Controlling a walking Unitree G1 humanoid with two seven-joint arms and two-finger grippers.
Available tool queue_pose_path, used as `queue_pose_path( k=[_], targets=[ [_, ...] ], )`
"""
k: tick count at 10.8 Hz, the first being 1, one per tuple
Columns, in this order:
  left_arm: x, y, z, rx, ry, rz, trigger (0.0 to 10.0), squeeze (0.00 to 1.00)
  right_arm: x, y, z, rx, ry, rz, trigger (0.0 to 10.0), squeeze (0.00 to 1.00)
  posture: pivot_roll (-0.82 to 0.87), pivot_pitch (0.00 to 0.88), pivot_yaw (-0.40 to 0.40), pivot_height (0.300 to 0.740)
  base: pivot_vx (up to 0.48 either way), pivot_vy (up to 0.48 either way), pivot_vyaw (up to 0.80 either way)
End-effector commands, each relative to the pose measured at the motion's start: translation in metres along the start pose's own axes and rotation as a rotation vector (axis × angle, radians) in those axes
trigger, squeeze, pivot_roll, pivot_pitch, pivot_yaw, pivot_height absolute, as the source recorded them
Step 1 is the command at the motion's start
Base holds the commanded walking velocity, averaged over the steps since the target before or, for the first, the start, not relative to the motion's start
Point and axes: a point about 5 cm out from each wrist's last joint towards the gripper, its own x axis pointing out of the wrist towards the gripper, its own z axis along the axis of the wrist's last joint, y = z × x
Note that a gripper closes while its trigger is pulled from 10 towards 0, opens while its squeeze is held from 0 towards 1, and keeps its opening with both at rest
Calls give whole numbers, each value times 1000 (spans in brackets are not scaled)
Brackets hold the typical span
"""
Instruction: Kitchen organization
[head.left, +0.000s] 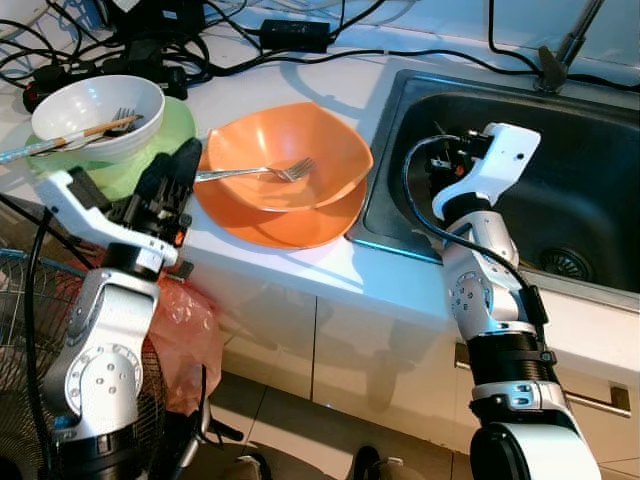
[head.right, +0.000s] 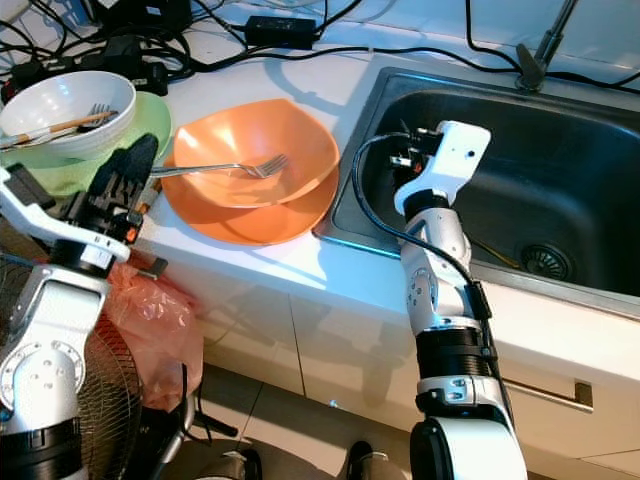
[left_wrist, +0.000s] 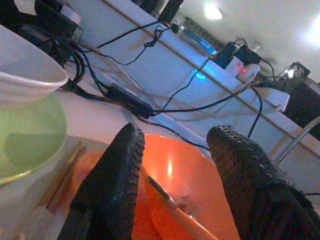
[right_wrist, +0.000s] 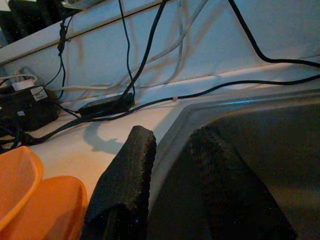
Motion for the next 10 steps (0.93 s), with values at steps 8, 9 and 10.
queue_pose_path(
  k=[8, 9, 10],
  targets=[
    [-2, 6, -12, 1, 49, 90, 6980, 0, -2, -2, 2, 2, -13, -8, 10000, 0, 132, 208, -11, 740, 0, 0, 0],
    [-1, 6, -12, 3, 47, 92, 0, 0, -2, -2, 2, 2, -14, -9, 10000, 0, 131, 208, -10, 740, 0, 0, 0],
    [-1, 7, -11, 5, 46, 94, 0, 0, -2, -2, 2, 1, -13, -9, 10000, 0, 131, 211, -11, 740, 0, 0, 0]
  ],
)
